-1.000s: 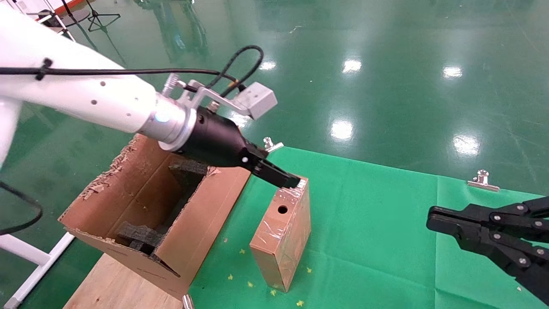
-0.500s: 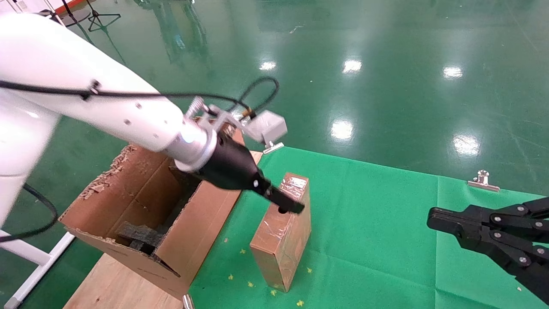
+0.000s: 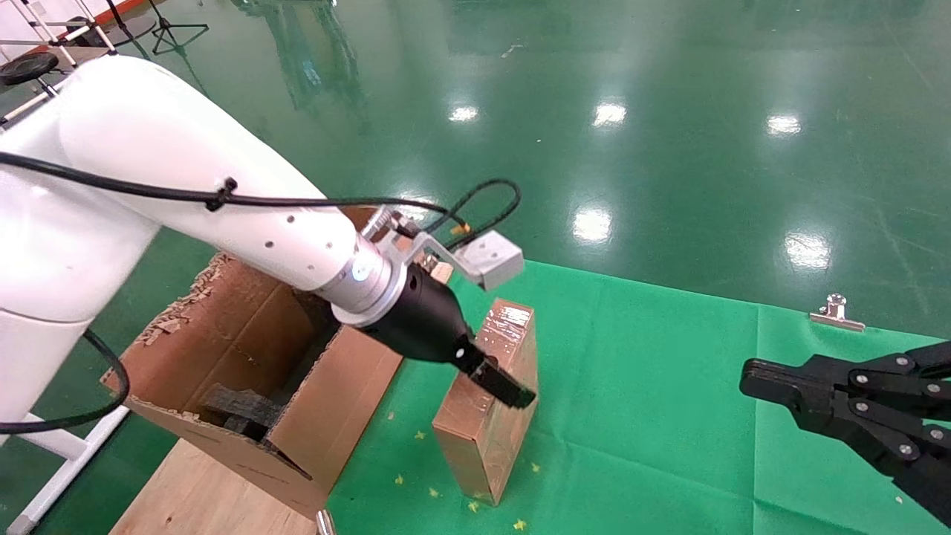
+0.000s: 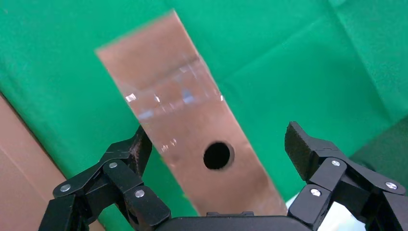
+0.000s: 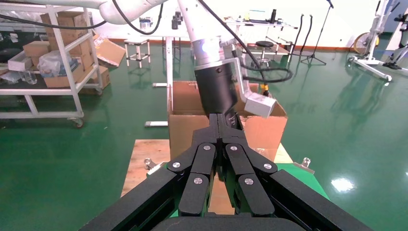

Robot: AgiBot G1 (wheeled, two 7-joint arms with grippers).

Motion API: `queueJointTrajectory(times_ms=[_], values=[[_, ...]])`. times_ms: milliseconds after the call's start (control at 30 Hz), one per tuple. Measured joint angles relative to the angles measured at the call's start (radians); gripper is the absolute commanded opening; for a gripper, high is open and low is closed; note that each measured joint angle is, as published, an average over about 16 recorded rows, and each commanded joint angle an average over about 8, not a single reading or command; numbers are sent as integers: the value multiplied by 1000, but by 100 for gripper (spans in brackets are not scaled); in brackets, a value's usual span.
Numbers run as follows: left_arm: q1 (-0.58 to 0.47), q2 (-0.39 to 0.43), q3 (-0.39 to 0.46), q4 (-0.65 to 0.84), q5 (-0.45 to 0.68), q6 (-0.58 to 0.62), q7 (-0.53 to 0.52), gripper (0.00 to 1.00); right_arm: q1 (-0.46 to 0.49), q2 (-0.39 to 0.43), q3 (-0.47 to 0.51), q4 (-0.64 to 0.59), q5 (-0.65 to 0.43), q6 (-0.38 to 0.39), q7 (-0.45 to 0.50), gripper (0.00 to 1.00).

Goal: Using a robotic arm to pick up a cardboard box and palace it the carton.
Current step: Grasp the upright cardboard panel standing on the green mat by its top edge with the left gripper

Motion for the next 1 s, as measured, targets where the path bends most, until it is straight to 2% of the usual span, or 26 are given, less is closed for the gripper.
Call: queueJointTrajectory(times_ms=[233,267,367,400,500,533,633,667,1000], values=[[-2,5,10,-1,1,3,12,100,0,0,0,0,0,0,0,0],[-2,5,11,-1,1,3,13,100,0,0,0,0,0,0,0,6],[-2,4,9,-1,0,3,11,100,0,0,0,0,0,0,0,44],[-2,4,8,-1,0,3,10,90,0,0,0,0,0,0,0,56],[-2,3,5,-1,-1,3,8,52,0,0,0,0,0,0,0,94],[-2,3,5,0,-1,3,8,40,0,0,0,0,0,0,0,100],[-2,2,3,0,-1,2,6,3,0,0,0,0,0,0,0,100],[-2,2,3,0,-1,2,6,0,0,0,0,0,0,0,0,100],[-2,1,0,1,-2,1,3,0,0,0,0,0,0,0,0,100]])
